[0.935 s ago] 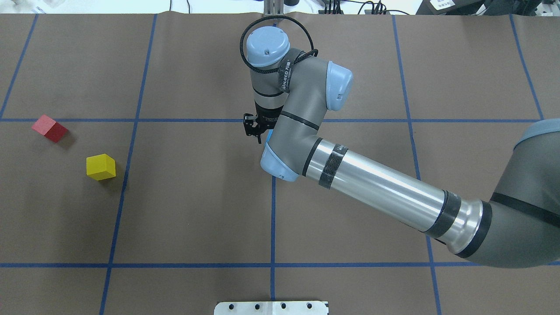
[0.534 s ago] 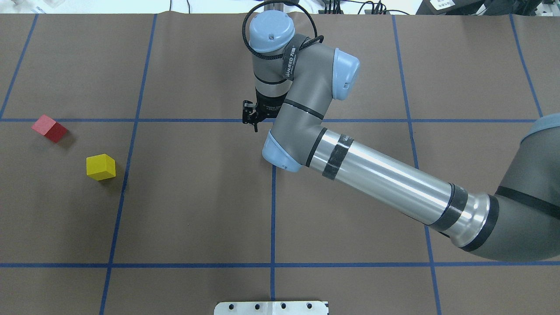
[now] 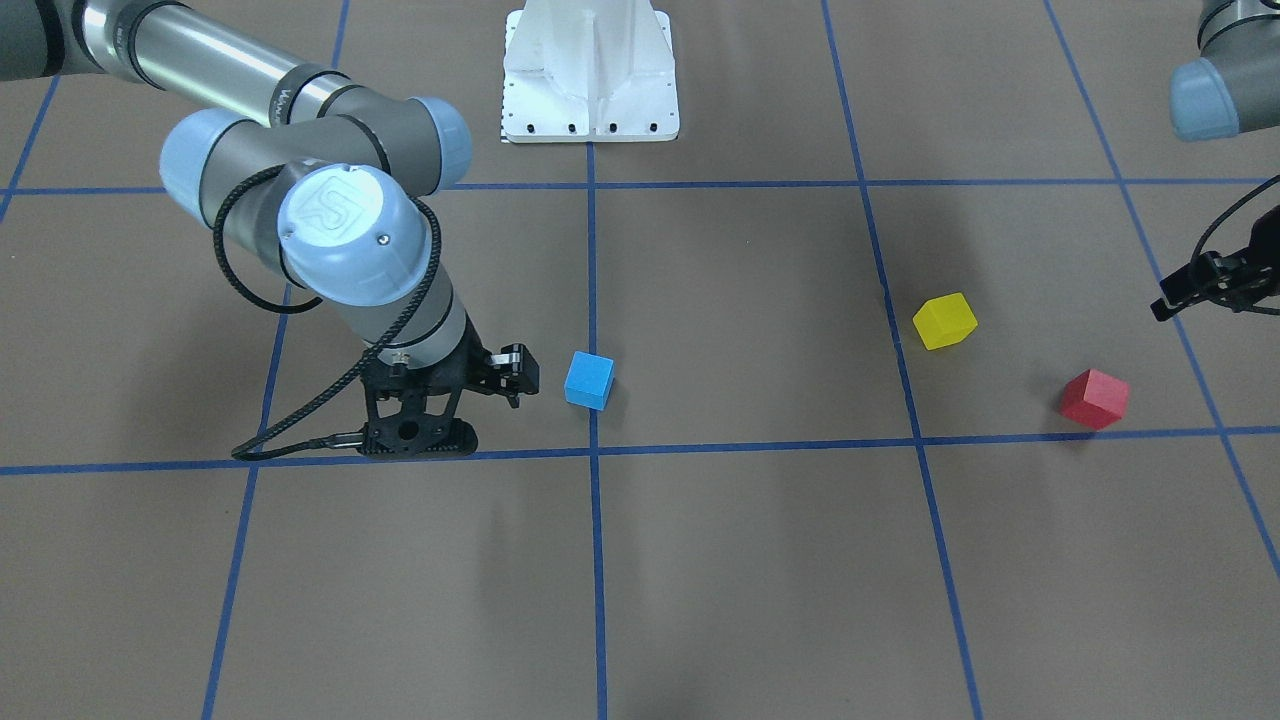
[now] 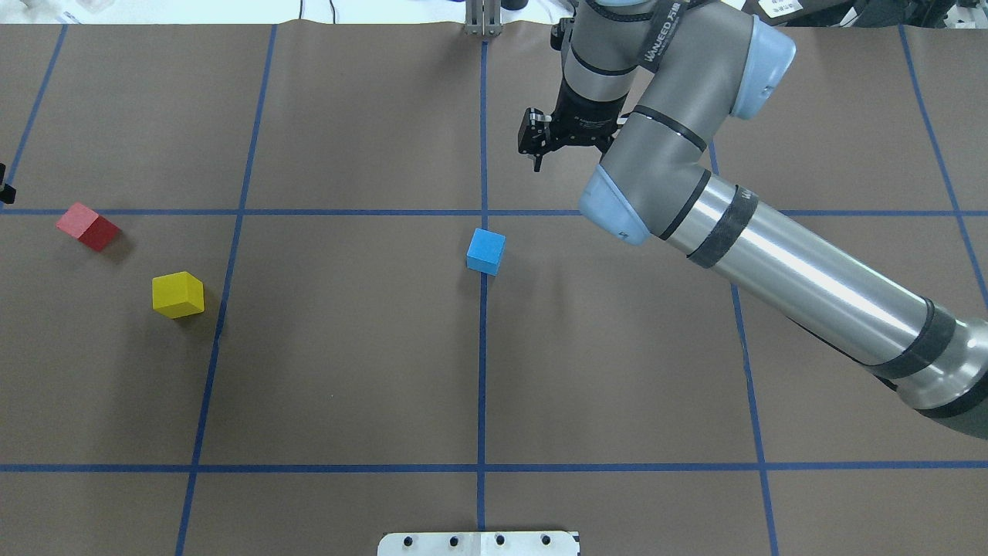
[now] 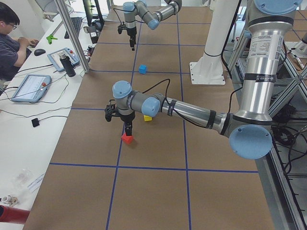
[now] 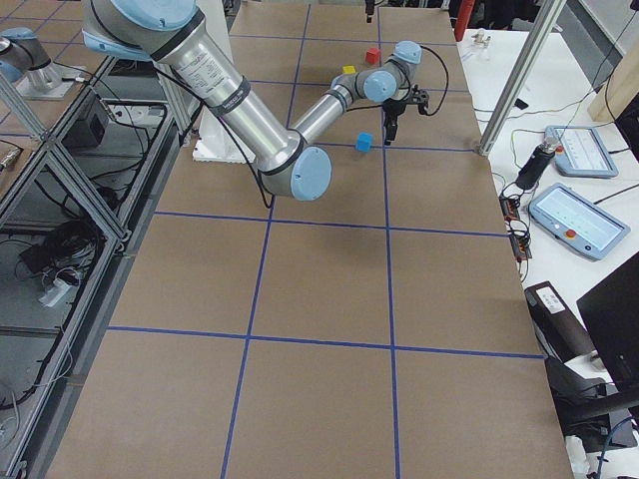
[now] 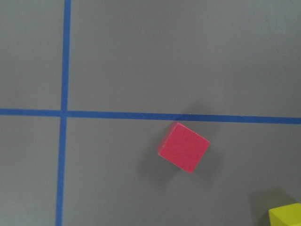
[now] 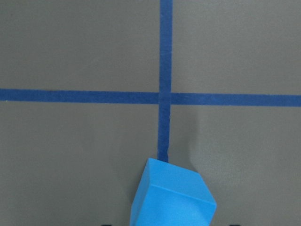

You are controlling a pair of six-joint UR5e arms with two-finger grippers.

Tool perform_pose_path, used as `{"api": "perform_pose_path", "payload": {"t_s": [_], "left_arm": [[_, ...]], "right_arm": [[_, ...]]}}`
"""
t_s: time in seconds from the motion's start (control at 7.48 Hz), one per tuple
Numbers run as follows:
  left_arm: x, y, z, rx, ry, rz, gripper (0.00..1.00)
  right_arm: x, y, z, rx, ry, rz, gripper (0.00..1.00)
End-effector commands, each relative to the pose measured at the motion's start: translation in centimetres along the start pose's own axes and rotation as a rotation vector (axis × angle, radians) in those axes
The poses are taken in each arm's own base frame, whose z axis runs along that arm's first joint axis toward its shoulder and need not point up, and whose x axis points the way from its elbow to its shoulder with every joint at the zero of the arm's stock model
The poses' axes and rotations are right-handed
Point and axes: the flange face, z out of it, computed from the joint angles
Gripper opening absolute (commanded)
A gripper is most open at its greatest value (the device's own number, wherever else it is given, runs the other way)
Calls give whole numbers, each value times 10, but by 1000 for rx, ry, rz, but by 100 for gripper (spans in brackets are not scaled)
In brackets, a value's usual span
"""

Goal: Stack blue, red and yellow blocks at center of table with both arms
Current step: 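Raise the right gripper away while the left gripper reaches toward the red cube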

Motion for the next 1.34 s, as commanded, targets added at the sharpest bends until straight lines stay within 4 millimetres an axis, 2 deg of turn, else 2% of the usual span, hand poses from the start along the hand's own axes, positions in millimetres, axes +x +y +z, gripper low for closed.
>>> {"api": "perform_pose_path", "payload": {"t_s": [0.0,0.13,0.27,0.4,0.67,0.8,1.2], "left_arm": [[6,0,37,38,-1,172,99],[14,-5,56,33,8,261,99],[49,-2,73,7,19,325,100],[75,4,90,-11,19,419,99],[66,-5,105,-26,-12,599,99],[62,-5,109,-35,-16,646,99],[35,-13,118,-58,-34,691,99]], "right_arm": [[28,-8,1,8,12,-1,100],[35,-11,3,13,19,-7,100],[51,-17,2,15,27,-31,100],[72,-24,2,16,40,-58,100],[88,-30,1,22,49,-70,100],[88,-30,2,21,50,-75,100],[88,-31,3,19,50,-75,100]]}}
